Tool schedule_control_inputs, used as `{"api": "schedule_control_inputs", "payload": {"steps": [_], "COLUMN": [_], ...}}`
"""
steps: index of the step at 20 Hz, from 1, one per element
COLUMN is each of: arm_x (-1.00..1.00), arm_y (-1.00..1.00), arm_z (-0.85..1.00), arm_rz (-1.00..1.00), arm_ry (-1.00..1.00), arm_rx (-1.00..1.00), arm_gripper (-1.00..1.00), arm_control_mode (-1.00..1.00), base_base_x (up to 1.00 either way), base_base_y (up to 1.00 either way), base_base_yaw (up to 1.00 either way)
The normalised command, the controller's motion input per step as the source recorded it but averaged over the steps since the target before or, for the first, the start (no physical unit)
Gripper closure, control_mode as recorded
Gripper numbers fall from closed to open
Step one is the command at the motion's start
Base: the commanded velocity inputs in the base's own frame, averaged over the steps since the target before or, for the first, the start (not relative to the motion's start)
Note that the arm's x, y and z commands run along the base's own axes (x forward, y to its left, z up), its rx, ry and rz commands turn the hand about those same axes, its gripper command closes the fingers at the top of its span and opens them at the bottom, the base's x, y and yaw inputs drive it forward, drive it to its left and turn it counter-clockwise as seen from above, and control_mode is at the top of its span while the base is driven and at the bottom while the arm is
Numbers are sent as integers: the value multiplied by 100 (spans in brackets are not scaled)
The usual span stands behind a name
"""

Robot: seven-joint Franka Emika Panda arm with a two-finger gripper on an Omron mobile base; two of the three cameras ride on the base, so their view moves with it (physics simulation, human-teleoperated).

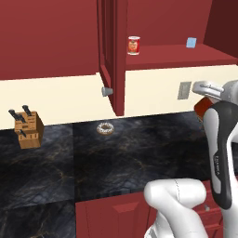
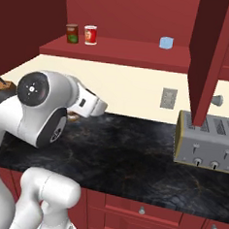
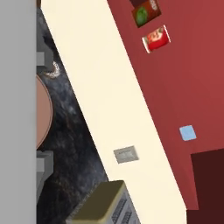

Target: Pick the cans from the counter and place them in their designated side in the cabinet.

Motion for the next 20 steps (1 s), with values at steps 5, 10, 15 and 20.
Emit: {"api": "schedule_control_inputs", "payload": {"steps": [5,10,15,20], "arm_x": [0,0,2,4], "arm_y": [7,2,4,4], "arm_z": [27,29,20,16], "arm_rz": [0,0,0,0], "arm_ry": [-8,-3,-3,-3], "arm_rx": [0,0,0,0], "arm_gripper": [100,100,100,100], "arm_control_mode": [-100,-100,-100,-100], "base_base_x": [0,0,0,0], "base_base_y": [0,0,0,0], "base_base_yaw": [0,0,0,0]}}
